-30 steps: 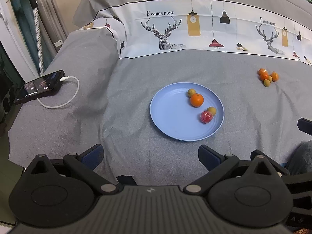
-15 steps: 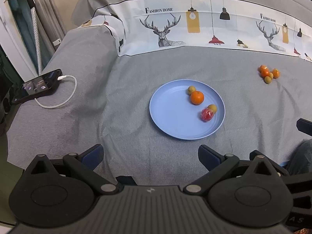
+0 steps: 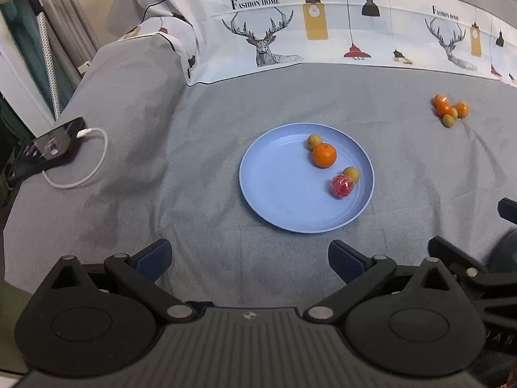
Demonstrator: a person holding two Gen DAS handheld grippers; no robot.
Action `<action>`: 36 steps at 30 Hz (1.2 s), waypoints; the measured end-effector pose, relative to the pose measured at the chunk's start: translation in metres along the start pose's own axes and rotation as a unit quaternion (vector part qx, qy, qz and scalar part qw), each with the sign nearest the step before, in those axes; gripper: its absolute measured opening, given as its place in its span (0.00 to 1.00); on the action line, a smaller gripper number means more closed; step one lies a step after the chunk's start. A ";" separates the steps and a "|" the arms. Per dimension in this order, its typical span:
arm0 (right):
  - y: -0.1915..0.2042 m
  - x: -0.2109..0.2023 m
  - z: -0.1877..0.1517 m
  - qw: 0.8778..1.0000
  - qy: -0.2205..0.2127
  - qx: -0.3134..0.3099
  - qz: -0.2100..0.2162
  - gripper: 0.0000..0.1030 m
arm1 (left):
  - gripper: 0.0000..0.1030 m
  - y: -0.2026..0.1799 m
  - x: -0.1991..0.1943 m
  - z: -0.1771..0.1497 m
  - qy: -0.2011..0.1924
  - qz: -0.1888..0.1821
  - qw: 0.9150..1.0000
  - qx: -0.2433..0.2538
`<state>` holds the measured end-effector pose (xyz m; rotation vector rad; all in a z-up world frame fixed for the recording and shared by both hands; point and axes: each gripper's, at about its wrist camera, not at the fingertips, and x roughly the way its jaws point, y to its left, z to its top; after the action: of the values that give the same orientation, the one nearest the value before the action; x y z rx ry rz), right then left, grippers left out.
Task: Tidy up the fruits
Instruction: 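Withdraw both open tools from the blue plate, then grasp an orange with the right tool while the left tool grasps a yellow fruit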
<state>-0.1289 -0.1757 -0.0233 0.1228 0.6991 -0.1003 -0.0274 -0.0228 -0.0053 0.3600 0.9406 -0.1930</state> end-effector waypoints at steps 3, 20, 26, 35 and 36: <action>-0.018 0.011 -0.001 1.000 0.007 0.023 -0.015 0.99 | 1.00 -0.007 0.008 0.011 0.006 -0.006 1.000 0.002; -0.208 0.096 0.016 0.962 -0.036 0.162 -0.215 0.99 | 1.00 -0.130 0.087 0.111 0.025 -0.056 0.997 0.054; -0.276 0.158 0.029 0.952 -0.045 0.179 -0.244 0.99 | 1.00 -0.192 0.132 0.151 0.015 -0.068 0.994 0.081; -0.321 0.239 0.050 0.974 -0.024 0.130 -0.186 0.98 | 1.00 -0.283 0.197 0.166 0.024 -0.142 0.983 0.116; -0.321 0.246 0.052 0.975 -0.027 0.122 -0.182 0.98 | 1.00 -0.293 0.201 0.166 0.022 -0.149 0.981 0.123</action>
<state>0.0491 -0.5132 -0.1681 0.2260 0.6477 -0.5413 0.1217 -0.3579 -0.1441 0.4521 1.0155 -0.5806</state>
